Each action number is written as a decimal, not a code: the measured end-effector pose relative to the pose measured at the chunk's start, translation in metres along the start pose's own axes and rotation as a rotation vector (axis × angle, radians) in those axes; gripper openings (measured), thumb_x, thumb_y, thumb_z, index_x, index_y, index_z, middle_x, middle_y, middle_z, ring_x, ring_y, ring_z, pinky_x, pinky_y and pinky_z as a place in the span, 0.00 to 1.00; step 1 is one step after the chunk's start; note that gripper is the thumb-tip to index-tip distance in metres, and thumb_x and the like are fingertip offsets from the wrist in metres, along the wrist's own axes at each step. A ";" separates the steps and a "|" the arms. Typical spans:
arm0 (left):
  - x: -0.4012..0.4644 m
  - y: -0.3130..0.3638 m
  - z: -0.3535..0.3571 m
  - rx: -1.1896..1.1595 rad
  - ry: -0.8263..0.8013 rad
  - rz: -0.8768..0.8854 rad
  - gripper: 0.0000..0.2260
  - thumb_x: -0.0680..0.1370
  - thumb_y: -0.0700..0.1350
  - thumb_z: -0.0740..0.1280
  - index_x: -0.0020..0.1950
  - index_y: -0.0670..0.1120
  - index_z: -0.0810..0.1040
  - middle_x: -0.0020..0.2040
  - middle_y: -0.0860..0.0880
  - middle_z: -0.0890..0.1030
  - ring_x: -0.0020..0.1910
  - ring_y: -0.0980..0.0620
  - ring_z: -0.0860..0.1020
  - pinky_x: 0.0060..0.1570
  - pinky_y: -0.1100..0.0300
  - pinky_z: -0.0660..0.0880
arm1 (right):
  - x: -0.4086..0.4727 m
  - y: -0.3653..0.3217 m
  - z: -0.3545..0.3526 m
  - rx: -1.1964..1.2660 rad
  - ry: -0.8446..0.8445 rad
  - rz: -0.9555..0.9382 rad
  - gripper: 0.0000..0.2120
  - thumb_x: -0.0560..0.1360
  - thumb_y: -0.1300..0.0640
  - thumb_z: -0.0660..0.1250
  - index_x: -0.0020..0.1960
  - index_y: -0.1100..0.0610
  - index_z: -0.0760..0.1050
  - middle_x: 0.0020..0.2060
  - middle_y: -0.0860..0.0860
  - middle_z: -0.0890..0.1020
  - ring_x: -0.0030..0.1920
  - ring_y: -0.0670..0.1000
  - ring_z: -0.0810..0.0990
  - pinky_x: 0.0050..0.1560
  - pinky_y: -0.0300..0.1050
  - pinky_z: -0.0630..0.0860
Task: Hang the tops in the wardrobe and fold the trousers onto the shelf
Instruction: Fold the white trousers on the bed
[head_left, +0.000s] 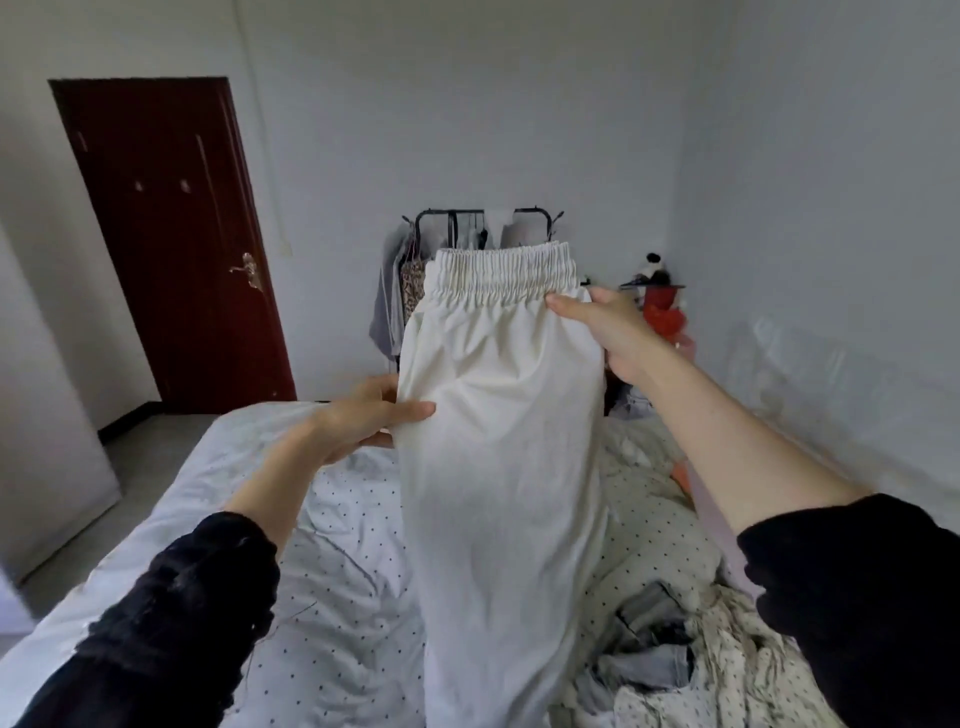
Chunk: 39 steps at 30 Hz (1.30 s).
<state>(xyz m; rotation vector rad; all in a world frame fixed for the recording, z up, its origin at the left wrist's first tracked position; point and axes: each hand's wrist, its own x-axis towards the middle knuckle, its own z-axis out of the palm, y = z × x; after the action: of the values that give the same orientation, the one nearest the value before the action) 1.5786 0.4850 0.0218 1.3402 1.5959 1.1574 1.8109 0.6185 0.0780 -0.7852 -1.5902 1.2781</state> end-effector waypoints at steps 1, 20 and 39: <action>-0.003 -0.019 0.005 0.013 -0.026 -0.043 0.13 0.75 0.41 0.70 0.59 0.46 0.76 0.52 0.49 0.83 0.51 0.52 0.82 0.45 0.60 0.80 | -0.005 0.020 0.001 -0.013 -0.012 0.046 0.09 0.72 0.57 0.72 0.51 0.58 0.79 0.50 0.53 0.83 0.52 0.53 0.81 0.58 0.48 0.76; -0.016 -0.266 0.006 -0.053 -0.200 -0.568 0.18 0.71 0.44 0.73 0.59 0.44 0.77 0.55 0.47 0.82 0.53 0.48 0.81 0.49 0.58 0.78 | -0.006 0.275 0.083 -0.098 -0.467 0.559 0.53 0.57 0.41 0.78 0.75 0.56 0.60 0.73 0.50 0.64 0.72 0.51 0.64 0.72 0.55 0.61; 0.021 -0.493 -0.034 -0.234 0.347 -0.902 0.29 0.77 0.48 0.67 0.74 0.44 0.59 0.71 0.40 0.65 0.63 0.44 0.71 0.55 0.54 0.70 | 0.034 0.510 0.194 -0.519 -0.519 0.684 0.27 0.81 0.48 0.56 0.76 0.56 0.55 0.74 0.52 0.61 0.73 0.51 0.62 0.68 0.45 0.62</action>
<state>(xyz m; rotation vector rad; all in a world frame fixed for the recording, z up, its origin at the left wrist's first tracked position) 1.3870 0.4764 -0.4340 0.1794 1.9160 0.9608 1.5853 0.7064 -0.4120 -1.5039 -2.2254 1.6557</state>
